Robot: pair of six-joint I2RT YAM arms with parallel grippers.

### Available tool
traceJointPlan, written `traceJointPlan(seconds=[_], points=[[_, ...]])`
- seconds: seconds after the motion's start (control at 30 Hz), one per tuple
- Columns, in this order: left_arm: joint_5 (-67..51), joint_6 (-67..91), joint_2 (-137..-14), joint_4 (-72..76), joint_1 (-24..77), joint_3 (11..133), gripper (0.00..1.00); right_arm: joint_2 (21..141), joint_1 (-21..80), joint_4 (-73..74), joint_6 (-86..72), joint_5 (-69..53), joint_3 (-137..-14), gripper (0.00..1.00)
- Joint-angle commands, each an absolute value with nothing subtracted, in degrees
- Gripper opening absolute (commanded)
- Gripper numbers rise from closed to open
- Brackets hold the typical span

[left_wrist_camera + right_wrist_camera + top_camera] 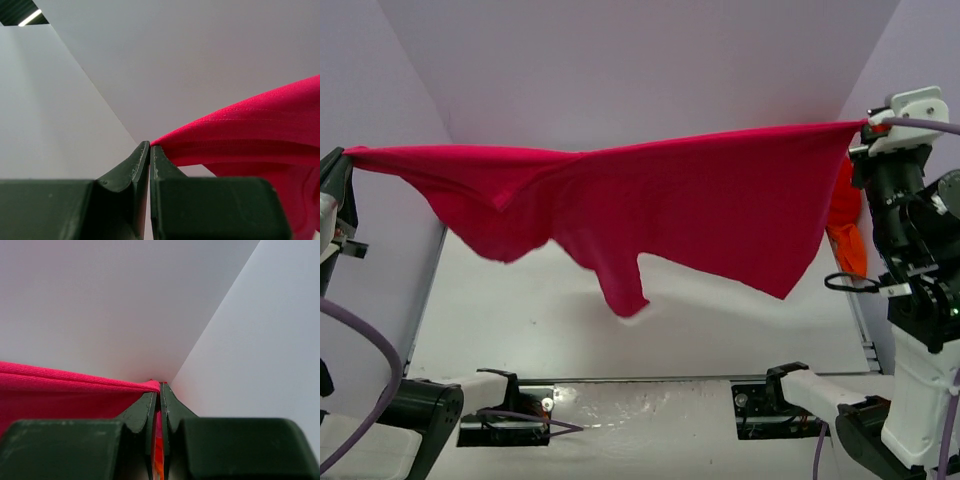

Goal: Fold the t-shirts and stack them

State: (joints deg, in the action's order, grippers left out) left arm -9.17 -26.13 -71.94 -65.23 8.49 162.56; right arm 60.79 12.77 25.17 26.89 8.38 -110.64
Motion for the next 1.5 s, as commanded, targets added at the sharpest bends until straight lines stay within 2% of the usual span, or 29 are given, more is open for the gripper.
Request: traceJointPlan(seconds=[0.0,0.2,0.47,0.63,0.83,1.23,1.47], points=[[-5.84,-26.46,-68.69,-68.13,7.97,161.99,0.00,56.46,11.88,29.63,26.36,10.27,-109.93,0.00],[-3.77,-26.38,-61.45,-73.03,8.61,155.74,0.00,51.59,11.07,35.06,26.88,7.13,-101.35,0.00],[2.86,-31.41,-56.08,-73.58,8.72,149.18,0.00,49.16,9.10,39.09,26.26,2.54,-96.57,0.00],[2.96,-31.38,-57.73,-73.91,9.40,147.28,0.00,52.05,9.72,39.23,26.86,1.97,-95.68,0.00],[1.69,-31.10,-65.69,-73.07,11.50,142.20,0.00,57.74,12.08,36.02,27.57,1.74,-91.85,0.00],[5.16,-40.95,-87.25,-54.54,11.69,134.40,0.00,82.11,14.17,23.61,32.93,8.78,-94.73,0.00],[3.06,-42.00,-100.92,-41.84,10.39,128.44,0.00,103.41,13.36,17.02,34.16,7.47,-99.43,0.00]])
